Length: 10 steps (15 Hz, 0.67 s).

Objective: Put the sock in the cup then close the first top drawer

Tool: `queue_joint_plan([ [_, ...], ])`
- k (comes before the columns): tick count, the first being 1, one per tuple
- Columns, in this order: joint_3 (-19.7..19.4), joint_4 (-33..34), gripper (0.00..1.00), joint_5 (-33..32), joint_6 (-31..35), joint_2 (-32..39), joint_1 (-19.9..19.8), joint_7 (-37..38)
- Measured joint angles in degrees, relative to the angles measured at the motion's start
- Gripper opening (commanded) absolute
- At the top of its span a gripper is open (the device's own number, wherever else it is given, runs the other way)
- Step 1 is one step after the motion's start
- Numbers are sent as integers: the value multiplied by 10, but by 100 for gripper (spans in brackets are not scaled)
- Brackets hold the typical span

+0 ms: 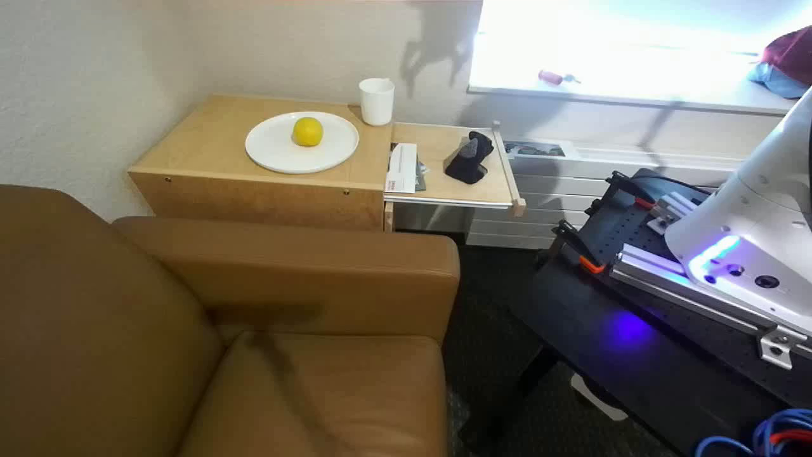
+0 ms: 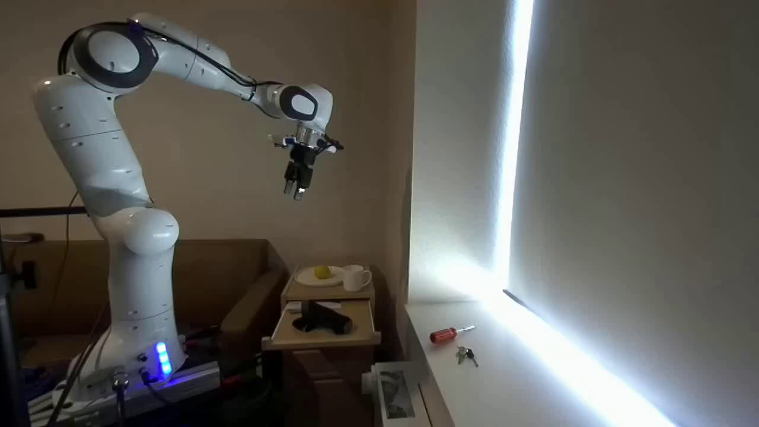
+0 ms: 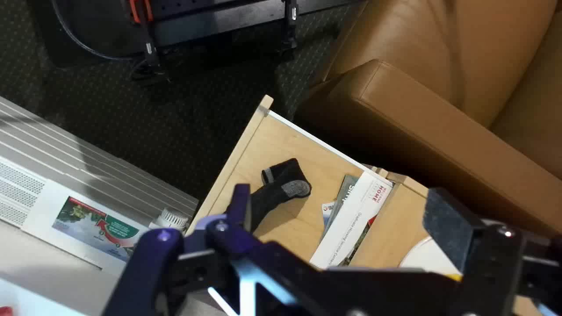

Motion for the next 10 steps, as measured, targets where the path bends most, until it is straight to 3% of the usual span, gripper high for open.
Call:
queue_joint_plan([
  [5, 4, -10, 100, -2, 19, 6, -2, 34],
  [10, 40, -126, 100, 59, 197, 78, 0, 187],
])
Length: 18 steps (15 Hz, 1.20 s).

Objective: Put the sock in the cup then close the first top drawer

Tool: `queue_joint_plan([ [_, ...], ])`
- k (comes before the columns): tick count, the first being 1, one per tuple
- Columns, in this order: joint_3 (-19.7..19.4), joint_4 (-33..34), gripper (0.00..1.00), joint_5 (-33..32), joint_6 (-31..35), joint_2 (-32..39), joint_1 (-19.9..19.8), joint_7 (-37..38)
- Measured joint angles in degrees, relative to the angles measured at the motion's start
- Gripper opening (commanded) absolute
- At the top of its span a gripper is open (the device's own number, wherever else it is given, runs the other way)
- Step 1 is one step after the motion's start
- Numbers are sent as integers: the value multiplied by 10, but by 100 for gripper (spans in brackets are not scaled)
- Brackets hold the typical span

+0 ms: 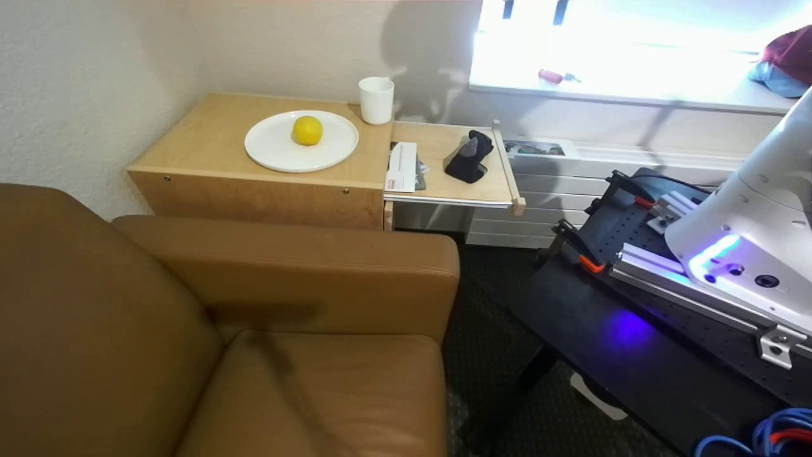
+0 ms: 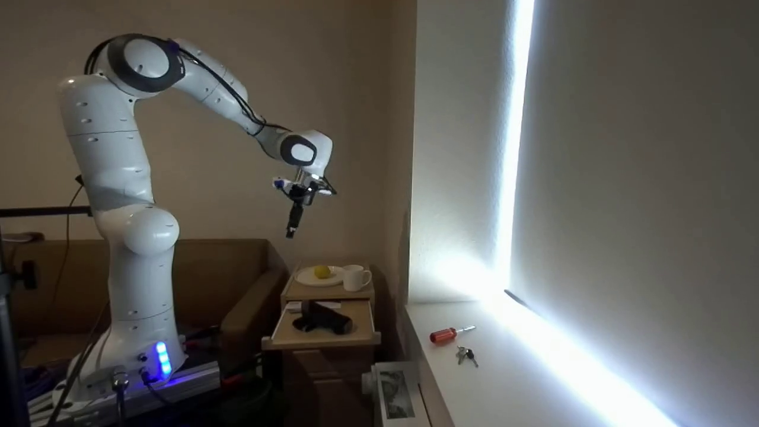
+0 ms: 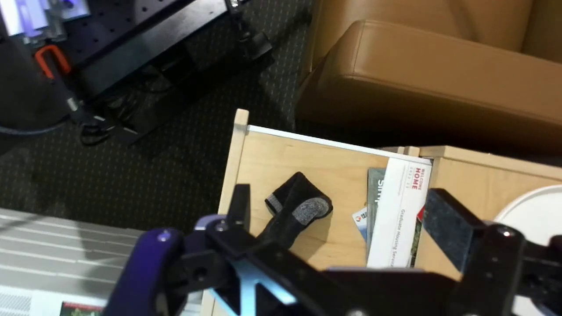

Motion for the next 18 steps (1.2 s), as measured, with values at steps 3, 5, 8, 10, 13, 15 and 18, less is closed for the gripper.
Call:
queue_joint_plan([
  [3, 21, -49, 100, 30, 151, 58, 6, 77],
  [5, 31, -66, 100, 32, 246, 96, 14, 133],
  [8, 35, -85, 100, -3, 384, 166, 34, 245],
  [10, 31, -97, 100, -38, 468, 228, 53, 324],
  [13, 34, -100, 100, -16, 561, 331, 80, 362],
  [15, 35, -93, 100, -8, 583, 366, 88, 364],
  [18, 11, -92, 100, -7, 583, 369, 109, 368],
])
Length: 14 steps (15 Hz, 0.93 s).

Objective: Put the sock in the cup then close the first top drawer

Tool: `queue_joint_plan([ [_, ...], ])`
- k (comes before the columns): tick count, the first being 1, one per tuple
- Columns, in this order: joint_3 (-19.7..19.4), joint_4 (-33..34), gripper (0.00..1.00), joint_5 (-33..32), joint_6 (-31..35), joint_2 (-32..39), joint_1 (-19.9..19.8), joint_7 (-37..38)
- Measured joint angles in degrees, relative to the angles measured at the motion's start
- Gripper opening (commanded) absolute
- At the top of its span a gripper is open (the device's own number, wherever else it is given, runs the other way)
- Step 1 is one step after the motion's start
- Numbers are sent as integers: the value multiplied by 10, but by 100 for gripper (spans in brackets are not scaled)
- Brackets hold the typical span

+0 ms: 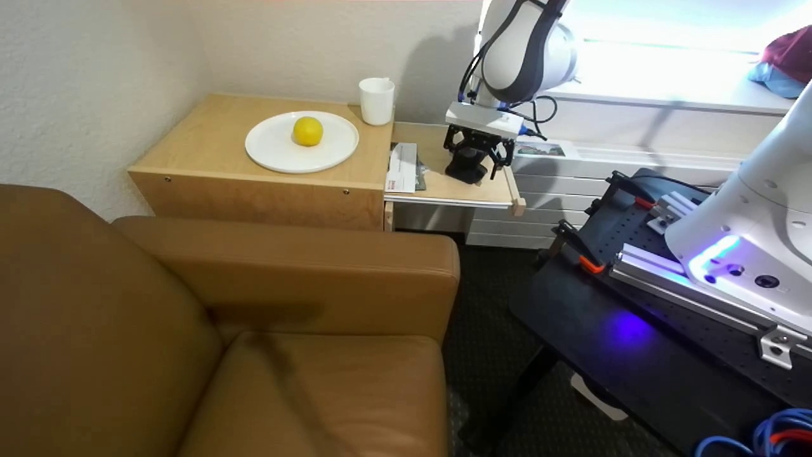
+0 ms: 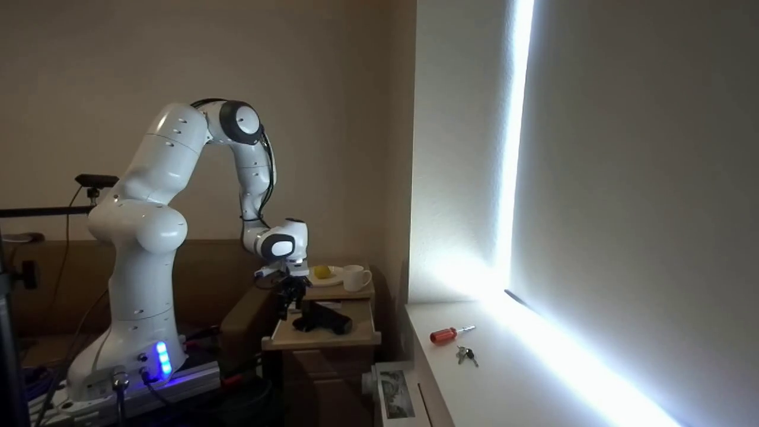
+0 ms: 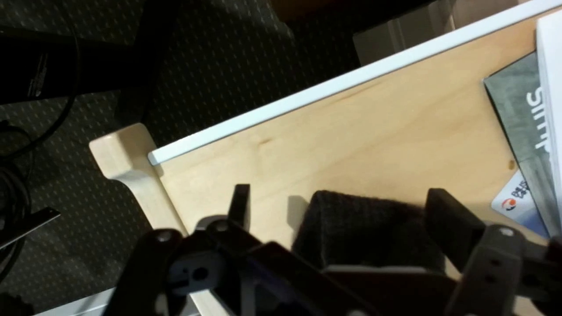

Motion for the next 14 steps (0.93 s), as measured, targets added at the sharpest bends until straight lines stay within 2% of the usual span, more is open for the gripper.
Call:
queue_joint_plan([
  [6, -139, -24, 100, -20, 65, 0, 126, 64],
  [10, -133, -24, 100, -20, 65, 0, 129, 61],
  [14, -78, -16, 100, -17, 95, -17, 110, 41],
])
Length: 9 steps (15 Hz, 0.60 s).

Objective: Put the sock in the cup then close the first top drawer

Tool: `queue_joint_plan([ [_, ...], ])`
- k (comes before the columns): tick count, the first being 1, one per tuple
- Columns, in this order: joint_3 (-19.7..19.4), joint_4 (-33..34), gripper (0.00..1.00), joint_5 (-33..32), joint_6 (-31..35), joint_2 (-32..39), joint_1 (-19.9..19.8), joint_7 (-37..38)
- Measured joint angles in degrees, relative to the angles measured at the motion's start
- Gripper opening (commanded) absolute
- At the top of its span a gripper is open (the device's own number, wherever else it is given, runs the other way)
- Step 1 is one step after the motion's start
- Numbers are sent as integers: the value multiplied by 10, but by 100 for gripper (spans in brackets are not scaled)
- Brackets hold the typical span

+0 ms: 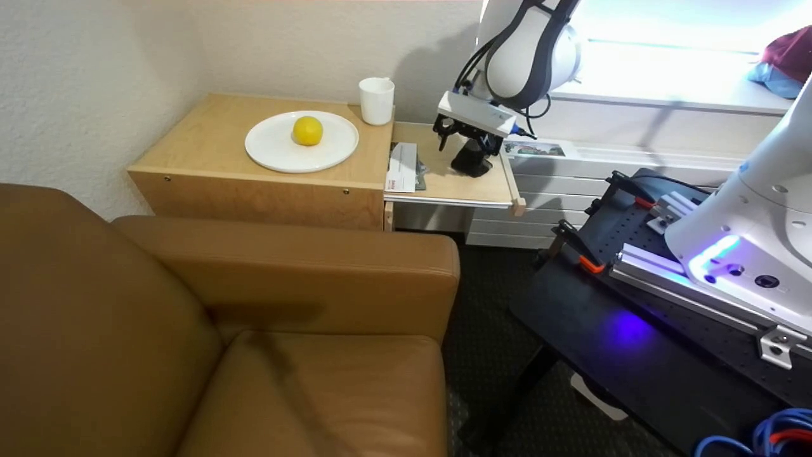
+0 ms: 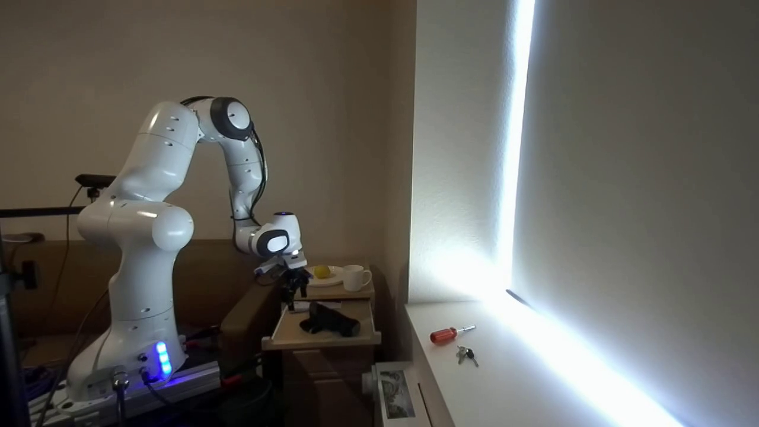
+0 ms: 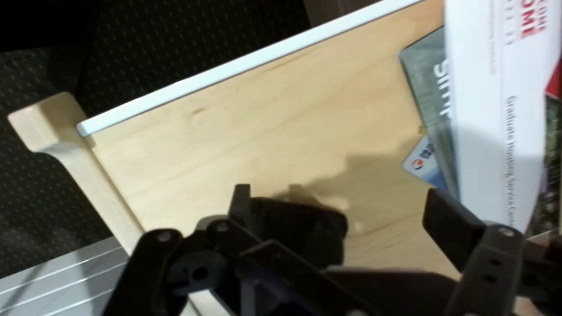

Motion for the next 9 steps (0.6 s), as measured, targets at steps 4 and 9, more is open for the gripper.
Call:
queue_joint_plan([
  [4, -25, 2, 100, 0, 12, -6, 20, 0],
  [9, -142, -15, 75, 0, -6, -2, 90, 9],
])
